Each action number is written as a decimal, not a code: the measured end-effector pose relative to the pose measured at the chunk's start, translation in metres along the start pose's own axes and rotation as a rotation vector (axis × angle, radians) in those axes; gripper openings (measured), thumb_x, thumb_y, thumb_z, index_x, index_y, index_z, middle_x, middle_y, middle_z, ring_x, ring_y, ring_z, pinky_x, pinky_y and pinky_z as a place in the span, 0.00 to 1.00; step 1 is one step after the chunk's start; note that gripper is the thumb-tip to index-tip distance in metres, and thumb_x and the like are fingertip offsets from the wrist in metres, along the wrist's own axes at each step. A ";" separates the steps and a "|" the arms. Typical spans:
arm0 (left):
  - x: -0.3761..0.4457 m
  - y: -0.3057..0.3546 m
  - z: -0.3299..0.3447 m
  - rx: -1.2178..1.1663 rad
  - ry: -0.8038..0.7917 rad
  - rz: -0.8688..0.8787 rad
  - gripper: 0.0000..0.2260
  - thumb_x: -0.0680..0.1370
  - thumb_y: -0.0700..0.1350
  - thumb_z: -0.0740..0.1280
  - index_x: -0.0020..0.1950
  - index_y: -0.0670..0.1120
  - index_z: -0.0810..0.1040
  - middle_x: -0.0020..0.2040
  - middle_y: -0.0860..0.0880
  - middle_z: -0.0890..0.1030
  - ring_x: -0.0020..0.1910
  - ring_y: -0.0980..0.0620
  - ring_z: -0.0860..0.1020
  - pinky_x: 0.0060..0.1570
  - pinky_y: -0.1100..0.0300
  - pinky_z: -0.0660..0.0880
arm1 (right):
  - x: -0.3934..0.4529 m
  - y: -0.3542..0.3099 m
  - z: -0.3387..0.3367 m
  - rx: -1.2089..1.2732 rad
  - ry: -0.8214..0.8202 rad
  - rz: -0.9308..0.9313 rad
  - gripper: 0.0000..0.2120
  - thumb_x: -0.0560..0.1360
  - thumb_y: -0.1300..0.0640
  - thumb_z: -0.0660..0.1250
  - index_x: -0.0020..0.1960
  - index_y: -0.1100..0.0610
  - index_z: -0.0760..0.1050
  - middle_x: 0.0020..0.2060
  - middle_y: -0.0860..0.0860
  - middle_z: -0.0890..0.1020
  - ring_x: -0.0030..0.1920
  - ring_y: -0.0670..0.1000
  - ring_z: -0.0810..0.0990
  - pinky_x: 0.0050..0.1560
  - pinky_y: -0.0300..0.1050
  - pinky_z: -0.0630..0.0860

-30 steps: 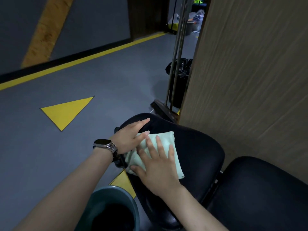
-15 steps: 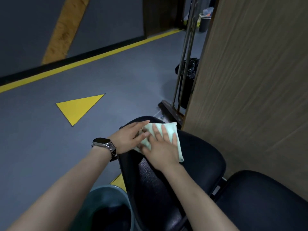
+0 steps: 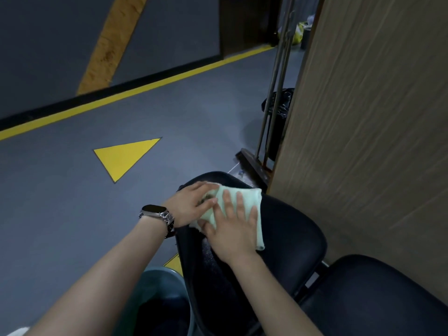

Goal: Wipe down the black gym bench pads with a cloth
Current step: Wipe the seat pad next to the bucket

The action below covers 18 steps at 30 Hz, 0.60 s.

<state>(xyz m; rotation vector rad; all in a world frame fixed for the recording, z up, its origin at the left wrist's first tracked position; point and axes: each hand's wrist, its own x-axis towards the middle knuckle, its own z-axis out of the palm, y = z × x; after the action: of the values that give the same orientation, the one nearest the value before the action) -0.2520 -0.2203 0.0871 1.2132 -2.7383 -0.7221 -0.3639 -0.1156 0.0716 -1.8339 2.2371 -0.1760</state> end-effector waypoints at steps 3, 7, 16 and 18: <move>0.000 -0.001 0.000 0.093 -0.051 -0.006 0.37 0.66 0.71 0.45 0.75 0.62 0.50 0.76 0.50 0.56 0.74 0.52 0.56 0.71 0.54 0.56 | -0.024 -0.007 0.015 -0.004 0.149 -0.001 0.29 0.77 0.37 0.49 0.74 0.48 0.62 0.76 0.52 0.59 0.76 0.57 0.48 0.70 0.62 0.40; -0.003 0.001 -0.002 0.085 -0.096 0.012 0.44 0.61 0.78 0.46 0.75 0.63 0.46 0.77 0.48 0.51 0.75 0.52 0.50 0.70 0.61 0.48 | -0.060 -0.004 0.022 0.009 0.193 0.100 0.28 0.73 0.36 0.52 0.68 0.47 0.72 0.68 0.51 0.73 0.70 0.57 0.64 0.66 0.62 0.52; -0.002 -0.030 -0.011 0.179 -0.227 0.240 0.35 0.63 0.79 0.42 0.68 0.72 0.37 0.77 0.52 0.41 0.75 0.56 0.38 0.73 0.55 0.47 | -0.094 -0.006 0.030 0.030 0.240 0.265 0.31 0.76 0.31 0.40 0.71 0.42 0.64 0.71 0.49 0.67 0.77 0.50 0.46 0.70 0.58 0.48; 0.003 -0.043 -0.016 0.172 -0.244 0.319 0.33 0.67 0.78 0.43 0.68 0.72 0.37 0.77 0.56 0.42 0.74 0.60 0.38 0.74 0.54 0.49 | -0.090 -0.005 0.032 0.004 0.241 0.265 0.32 0.75 0.30 0.40 0.72 0.42 0.64 0.72 0.49 0.67 0.77 0.50 0.47 0.70 0.59 0.49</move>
<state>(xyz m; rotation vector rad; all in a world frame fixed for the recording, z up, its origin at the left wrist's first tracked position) -0.2208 -0.2538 0.0825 0.7188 -3.1454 -0.6453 -0.3345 -0.0268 0.0523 -1.5645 2.6129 -0.3692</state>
